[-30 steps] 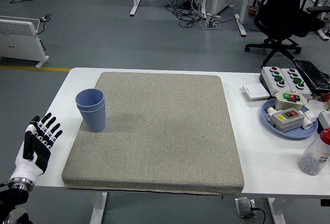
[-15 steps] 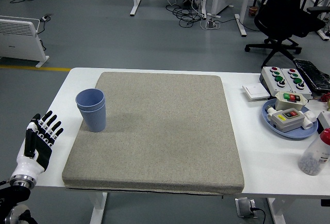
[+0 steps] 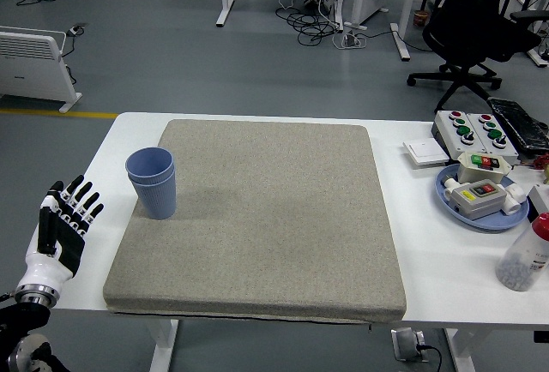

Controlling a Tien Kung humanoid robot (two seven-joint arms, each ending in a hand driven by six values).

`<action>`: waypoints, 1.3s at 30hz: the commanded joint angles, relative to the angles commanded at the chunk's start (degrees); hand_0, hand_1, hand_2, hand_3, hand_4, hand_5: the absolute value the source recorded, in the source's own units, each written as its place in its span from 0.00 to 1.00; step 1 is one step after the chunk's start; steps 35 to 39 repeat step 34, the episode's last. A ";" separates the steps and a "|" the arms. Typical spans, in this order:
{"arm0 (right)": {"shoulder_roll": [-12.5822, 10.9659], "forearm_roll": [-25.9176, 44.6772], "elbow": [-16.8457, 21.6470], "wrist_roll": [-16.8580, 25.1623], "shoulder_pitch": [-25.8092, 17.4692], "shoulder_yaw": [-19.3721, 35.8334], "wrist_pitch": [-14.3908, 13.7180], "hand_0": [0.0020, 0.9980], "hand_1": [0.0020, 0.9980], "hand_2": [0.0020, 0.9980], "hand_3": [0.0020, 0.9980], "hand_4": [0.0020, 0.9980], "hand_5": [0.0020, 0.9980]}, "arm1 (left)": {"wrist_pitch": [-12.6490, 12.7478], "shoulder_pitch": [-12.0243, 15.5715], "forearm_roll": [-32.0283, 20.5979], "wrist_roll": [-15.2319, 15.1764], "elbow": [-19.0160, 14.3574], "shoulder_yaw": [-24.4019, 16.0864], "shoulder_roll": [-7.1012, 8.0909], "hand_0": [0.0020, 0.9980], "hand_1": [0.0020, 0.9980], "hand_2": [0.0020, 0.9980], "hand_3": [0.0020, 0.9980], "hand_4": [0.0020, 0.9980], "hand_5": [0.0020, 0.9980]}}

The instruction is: Push cup pick cup insert cup

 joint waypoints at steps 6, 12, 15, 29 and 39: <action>-0.03 0.48 0.01 0.16 0.15 -0.26 -0.01 0.70 0.60 0.63 0.58 0.12 0.48 | 0.05 -0.06 0.03 -0.01 0.10 -0.06 -0.03 0.89 0.91 0.93 0.90 0.58 1.00; 0.10 0.34 -0.08 0.16 0.24 -0.06 -0.03 0.70 0.60 0.63 0.58 0.12 0.48 | 0.04 -0.03 0.14 0.26 0.20 -0.16 -0.02 0.90 0.91 0.94 0.90 0.58 1.00; 0.20 0.06 -0.14 0.11 0.25 0.26 -0.14 0.70 0.60 0.63 0.58 0.12 0.48 | 0.07 0.00 0.25 0.26 -0.02 -0.54 -0.07 0.90 0.91 0.94 0.91 0.58 1.00; 0.00 0.08 -0.03 0.03 0.55 0.04 0.02 0.70 0.60 0.63 0.58 0.12 0.48 | -0.07 -0.36 0.82 0.62 -0.29 -0.52 0.08 0.90 0.92 0.95 0.91 0.58 1.00; -0.04 0.58 0.08 0.26 0.46 -0.35 -0.01 0.70 0.60 0.63 0.58 0.12 0.48 | -0.02 -0.22 0.83 0.58 -0.24 -0.24 0.13 0.91 0.92 0.96 0.92 0.58 1.00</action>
